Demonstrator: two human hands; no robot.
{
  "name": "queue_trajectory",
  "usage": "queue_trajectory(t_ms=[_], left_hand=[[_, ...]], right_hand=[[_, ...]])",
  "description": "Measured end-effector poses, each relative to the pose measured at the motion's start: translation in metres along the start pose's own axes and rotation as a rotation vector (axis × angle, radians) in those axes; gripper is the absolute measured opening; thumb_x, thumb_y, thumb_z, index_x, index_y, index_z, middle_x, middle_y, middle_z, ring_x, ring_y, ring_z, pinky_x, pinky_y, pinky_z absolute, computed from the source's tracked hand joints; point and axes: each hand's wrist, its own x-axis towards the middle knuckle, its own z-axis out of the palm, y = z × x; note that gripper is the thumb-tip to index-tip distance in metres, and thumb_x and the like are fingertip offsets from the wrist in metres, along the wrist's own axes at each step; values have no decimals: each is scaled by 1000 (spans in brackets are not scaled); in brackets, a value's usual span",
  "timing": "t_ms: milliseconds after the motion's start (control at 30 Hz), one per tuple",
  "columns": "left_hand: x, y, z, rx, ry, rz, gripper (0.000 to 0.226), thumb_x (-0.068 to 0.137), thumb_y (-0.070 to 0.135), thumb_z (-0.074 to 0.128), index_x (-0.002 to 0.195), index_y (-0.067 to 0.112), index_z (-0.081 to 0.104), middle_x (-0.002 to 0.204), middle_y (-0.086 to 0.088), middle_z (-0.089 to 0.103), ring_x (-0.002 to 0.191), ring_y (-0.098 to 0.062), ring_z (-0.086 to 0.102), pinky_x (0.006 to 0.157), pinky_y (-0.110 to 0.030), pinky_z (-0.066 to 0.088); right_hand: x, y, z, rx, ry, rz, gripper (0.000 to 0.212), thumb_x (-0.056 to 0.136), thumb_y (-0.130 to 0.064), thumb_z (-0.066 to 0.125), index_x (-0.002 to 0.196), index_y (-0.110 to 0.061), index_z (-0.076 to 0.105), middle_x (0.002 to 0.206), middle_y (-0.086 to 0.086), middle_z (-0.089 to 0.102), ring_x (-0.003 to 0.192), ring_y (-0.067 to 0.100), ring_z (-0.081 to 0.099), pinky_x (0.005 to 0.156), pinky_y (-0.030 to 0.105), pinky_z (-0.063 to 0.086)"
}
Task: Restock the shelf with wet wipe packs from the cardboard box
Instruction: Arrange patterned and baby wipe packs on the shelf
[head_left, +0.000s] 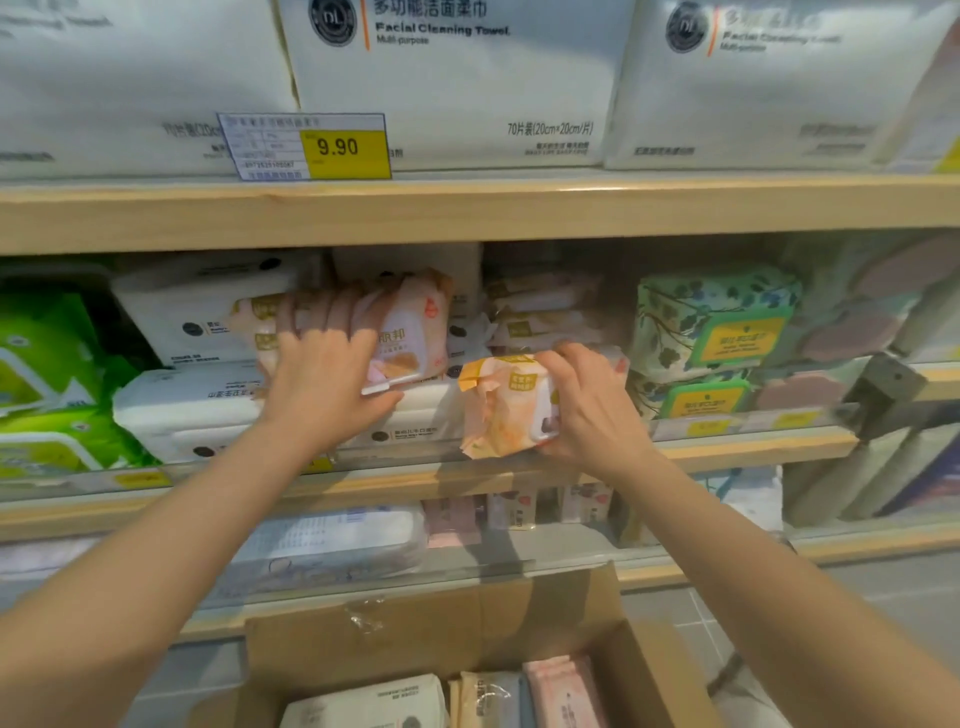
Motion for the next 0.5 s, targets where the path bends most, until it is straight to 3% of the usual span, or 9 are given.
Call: queue_trajectory(t_ms=[67,133,233,333,433,500], left_hand=[[-5,12,9,18,101,-5,54,67,45,75,95,7,48,74,-19,54,73,-34,53,80,-51,38],[-5,15,17,46,176,-48,60,61,40,81,97,6,48,75,-22,53,73,-36,52,83,-56,38],[-1,15,22,50,193,-34,58,60,38,84,96,3,54,73,-24,53,72,-37,53,82,-57,39],[2,17,23,20,232,-2,53,58,34,86,85,2,54,66,-23,53,66,-37,53,74,-56,42],[0,21,34,25,355,79,63,65,39,78,107,4,47,96,-21,50,91,-35,48,93,-59,30],[0,30,44,48,365,241,68,74,46,64,123,5,40,121,-16,39,110,-32,39,101,-57,18]], right_hand=[[0,-2,-9,-1,-60,-18,95,64,-68,64,134,-14,29,123,12,46,106,27,45,91,39,37],[1,-5,-17,-16,-87,-37,99,66,-80,50,138,-16,27,125,9,46,104,25,43,89,40,37],[3,-8,-22,-37,-69,-30,93,67,-79,54,136,-19,35,119,5,52,99,26,48,82,40,41],[1,-7,-19,-54,-67,2,87,68,-77,54,131,-20,40,119,4,53,101,26,49,85,41,41],[-4,-5,-14,-53,-69,34,85,70,-77,53,132,-20,39,125,4,50,108,26,46,93,41,38],[-4,-4,-14,-57,-64,36,84,70,-76,53,132,-21,39,125,4,50,108,26,46,93,42,38]])
